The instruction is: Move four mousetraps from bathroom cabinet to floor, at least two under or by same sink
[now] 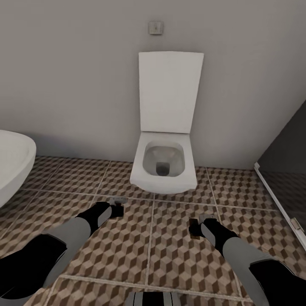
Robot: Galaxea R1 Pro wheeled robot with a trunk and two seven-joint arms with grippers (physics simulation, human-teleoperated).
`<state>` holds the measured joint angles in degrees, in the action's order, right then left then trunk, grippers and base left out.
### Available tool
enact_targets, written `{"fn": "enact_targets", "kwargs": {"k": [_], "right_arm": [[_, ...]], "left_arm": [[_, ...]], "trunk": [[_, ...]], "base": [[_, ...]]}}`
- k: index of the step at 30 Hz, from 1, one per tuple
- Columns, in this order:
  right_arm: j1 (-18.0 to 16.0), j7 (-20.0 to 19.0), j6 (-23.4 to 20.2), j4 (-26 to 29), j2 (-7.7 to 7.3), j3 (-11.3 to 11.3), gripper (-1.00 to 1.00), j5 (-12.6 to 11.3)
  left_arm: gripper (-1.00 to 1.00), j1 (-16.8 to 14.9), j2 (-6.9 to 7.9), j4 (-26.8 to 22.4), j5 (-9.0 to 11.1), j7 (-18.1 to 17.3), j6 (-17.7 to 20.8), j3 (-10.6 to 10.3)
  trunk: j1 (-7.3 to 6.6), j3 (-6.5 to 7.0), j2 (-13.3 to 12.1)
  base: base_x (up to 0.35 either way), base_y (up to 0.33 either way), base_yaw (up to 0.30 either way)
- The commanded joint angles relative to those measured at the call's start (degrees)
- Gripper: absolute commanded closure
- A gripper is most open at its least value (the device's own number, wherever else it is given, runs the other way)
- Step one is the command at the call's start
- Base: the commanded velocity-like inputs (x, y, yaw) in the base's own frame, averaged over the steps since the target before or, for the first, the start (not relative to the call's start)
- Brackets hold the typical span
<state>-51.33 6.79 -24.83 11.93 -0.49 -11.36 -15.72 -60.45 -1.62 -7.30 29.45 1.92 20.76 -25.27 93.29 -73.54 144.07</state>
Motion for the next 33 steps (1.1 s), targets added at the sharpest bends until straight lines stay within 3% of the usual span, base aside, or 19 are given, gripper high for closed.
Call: {"fn": "enact_targets", "kwargs": {"k": [1, 13, 21, 33], "right_arm": [[0.0, 0.3, -0.3, 0.1, -0.05, -0.4, 1.00, -0.8], [0.0, 0.3, -0.3, 0.1, -0.12, -0.4, 1.00, -0.8], [0.0, 0.3, 0.3, -0.1, -0.20, -0.5, 1.00, -0.8], [0.1, 0.2, 5.0, -0.2, -0.13, -0.7, 1.00, -0.7]], "left_arm": [[1.00, 0.0, 0.03, -0.1, 0.4, 0.2, 0.2, -0.5], [1.00, 0.0, 0.09, -0.1, 0.3, 0.3, 0.1, -0.5], [1.00, 0.1, 0.23, -0.1, 0.3, 0.3, 0.1, -0.5], [1.00, 0.1, 0.46, -0.1, 0.3, 0.7, 0.3, -0.4]], "trunk": [[0.00, -0.04, 0.0], [0.00, -0.04, 0.0], [0.21, -1.81, 0.1], [0.52, -4.47, 0.3]], "base": [[0.193, 0.000, 0.000], [0.102, 0.000, 0.000], [0.005, 0.000, 0.000], [0.000, 0.000, 0.000]]}}
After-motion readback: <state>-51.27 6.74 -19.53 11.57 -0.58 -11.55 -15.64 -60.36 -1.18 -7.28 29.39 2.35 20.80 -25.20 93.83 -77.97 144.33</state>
